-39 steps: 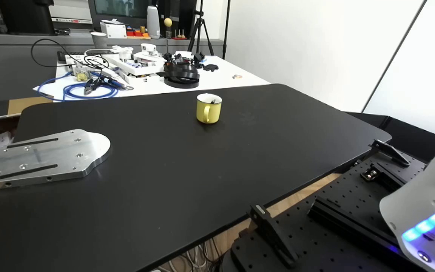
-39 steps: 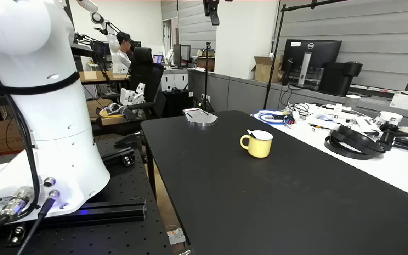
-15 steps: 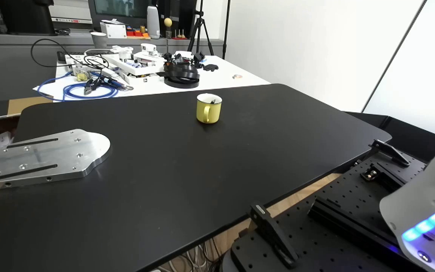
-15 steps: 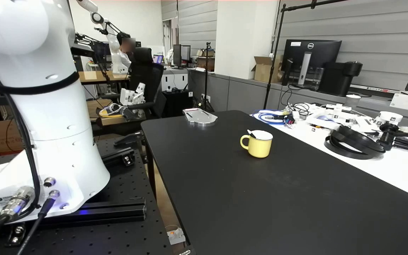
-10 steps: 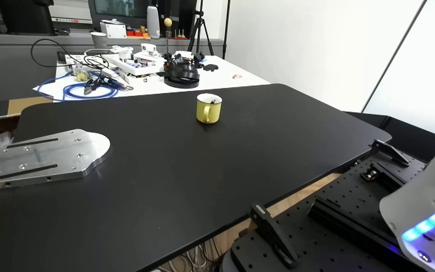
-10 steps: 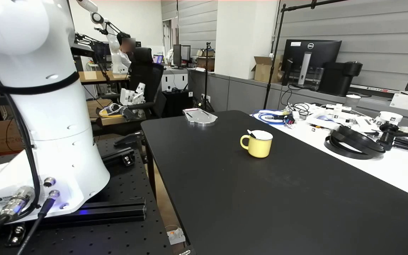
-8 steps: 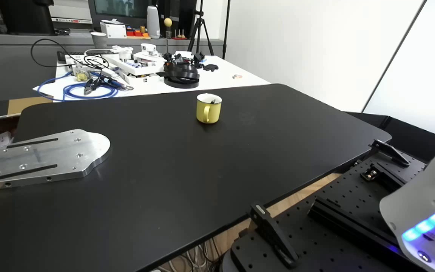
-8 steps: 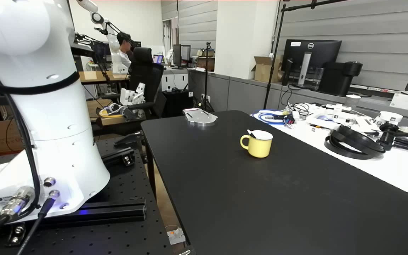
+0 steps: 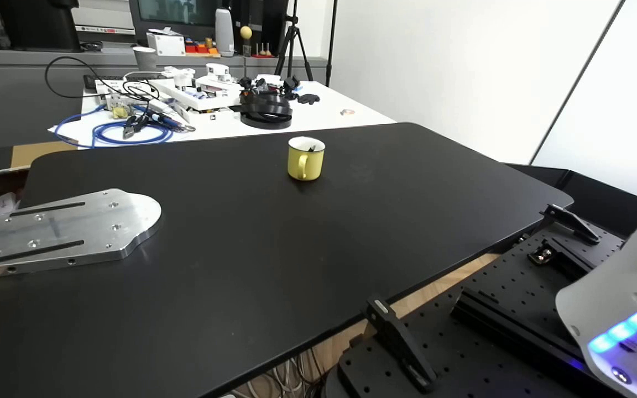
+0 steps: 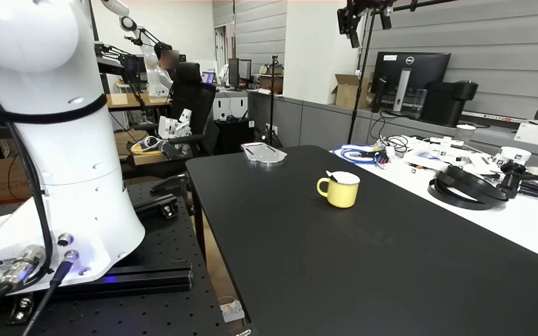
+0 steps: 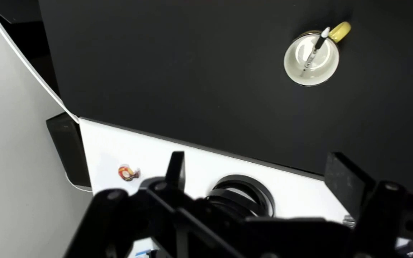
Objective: Remove the pen from the yellow mug cup and put it on the table
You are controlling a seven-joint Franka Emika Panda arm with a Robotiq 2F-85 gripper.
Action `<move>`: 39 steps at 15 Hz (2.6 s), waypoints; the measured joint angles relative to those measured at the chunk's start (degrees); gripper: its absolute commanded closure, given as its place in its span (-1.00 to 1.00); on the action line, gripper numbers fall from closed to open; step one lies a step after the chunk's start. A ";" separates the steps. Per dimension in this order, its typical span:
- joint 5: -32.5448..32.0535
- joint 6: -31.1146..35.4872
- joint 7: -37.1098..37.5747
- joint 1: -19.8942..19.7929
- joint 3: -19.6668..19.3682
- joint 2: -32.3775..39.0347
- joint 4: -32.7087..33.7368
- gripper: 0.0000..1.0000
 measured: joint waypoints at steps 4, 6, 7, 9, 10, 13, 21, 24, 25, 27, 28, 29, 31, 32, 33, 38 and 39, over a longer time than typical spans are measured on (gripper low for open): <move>1.36 4.27 0.08 2.42 0.16 4.95 -1.75 -1.00; 1.36 5.57 0.08 3.15 0.12 7.90 -1.73 -1.00; 1.53 6.02 0.06 3.45 0.04 9.35 -1.71 -1.00; 2.82 6.46 -0.23 3.76 -0.09 11.61 -1.70 -1.00; 3.63 6.53 -0.49 3.78 -0.12 12.49 -1.72 -1.00; 7.26 6.16 -2.52 3.76 -0.24 14.54 -1.78 -1.00; 8.41 5.65 -3.72 3.73 -0.32 15.18 -1.77 -1.00; 8.37 5.97 -3.77 3.82 -0.41 15.35 -1.78 -1.00; 8.34 6.16 -3.77 3.87 -0.50 15.59 -1.80 -1.00; 8.34 6.68 -3.77 4.00 -0.79 16.52 -1.90 -1.00; 8.34 7.05 -3.77 4.06 -0.99 17.09 -2.00 -1.00; 8.31 7.80 -3.77 4.08 -1.17 17.73 -2.16 -1.00; 8.31 9.95 -3.77 4.09 -1.67 18.89 -2.74 -1.00; 8.31 11.22 -3.77 4.09 -2.02 19.50 -3.06 -1.00; 8.31 12.30 -3.77 4.09 -2.39 20.07 -3.29 -1.00; 8.52 15.71 -3.77 4.01 -4.07 22.72 -4.10 -1.00; 8.58 16.26 -3.77 3.96 -4.26 23.11 -4.36 -1.00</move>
